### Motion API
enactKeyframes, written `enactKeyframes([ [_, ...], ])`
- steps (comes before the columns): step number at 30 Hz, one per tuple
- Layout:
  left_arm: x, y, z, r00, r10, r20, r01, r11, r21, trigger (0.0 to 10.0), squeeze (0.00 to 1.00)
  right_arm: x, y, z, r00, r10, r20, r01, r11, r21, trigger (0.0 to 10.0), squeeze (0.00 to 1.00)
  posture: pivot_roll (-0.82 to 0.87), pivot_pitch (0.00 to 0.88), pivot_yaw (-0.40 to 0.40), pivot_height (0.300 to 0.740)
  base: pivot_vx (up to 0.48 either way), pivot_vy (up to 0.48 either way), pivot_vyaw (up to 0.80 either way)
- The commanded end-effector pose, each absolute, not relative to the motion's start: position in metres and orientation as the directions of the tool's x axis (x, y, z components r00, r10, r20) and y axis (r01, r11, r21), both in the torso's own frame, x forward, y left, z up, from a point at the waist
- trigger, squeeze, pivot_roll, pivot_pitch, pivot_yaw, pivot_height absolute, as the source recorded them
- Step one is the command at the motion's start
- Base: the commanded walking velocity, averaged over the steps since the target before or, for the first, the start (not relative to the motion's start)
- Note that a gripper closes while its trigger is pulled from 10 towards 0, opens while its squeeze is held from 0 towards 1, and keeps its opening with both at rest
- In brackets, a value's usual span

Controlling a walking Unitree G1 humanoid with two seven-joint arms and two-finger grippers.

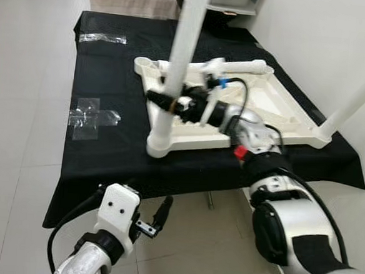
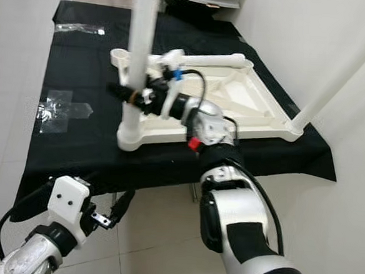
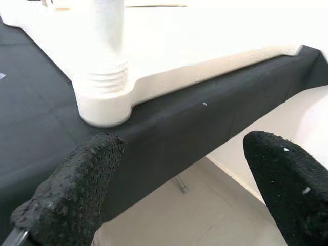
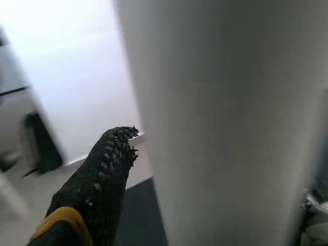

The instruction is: Building children table

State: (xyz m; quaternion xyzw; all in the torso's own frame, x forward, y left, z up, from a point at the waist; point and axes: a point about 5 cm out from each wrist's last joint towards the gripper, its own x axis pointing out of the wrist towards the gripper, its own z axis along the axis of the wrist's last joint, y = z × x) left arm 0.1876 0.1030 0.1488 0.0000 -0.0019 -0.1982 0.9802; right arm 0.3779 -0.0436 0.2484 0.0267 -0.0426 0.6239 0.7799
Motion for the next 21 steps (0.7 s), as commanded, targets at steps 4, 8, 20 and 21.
enactKeyframes([
  [4,0.186,0.102,0.147,0.923,-0.384,-0.006,0.384,0.923,-0.003,10.0,0.0,0.374,-0.027,0.256,0.155,0.983,0.097,-0.986,0.16,-0.047,10.0,0.0,0.15,0.116,-0.172,0.74,0.0,0.0,0.0],
  [8,0.186,0.102,0.146,0.923,-0.384,-0.006,0.384,0.923,-0.001,10.0,0.0,0.381,-0.026,0.261,0.266,0.956,0.127,-0.96,0.274,-0.051,0.0,0.0,0.15,0.112,-0.172,0.74,0.0,0.0,0.0],
  [20,0.188,0.102,0.145,0.922,-0.387,-0.005,0.387,0.922,-0.001,10.0,0.0,0.404,-0.057,0.244,0.835,0.523,0.173,-0.54,0.838,0.075,0.0,0.0,0.13,0.104,-0.158,0.74,0.0,0.0,0.0],
  [21,0.188,0.102,0.145,0.922,-0.387,-0.005,0.387,0.922,-0.001,10.0,0.0,0.404,-0.057,0.244,0.835,0.523,0.173,-0.54,0.838,0.075,0.0,0.0,0.13,0.104,-0.158,0.74,0.0,0.0,0.0],
])
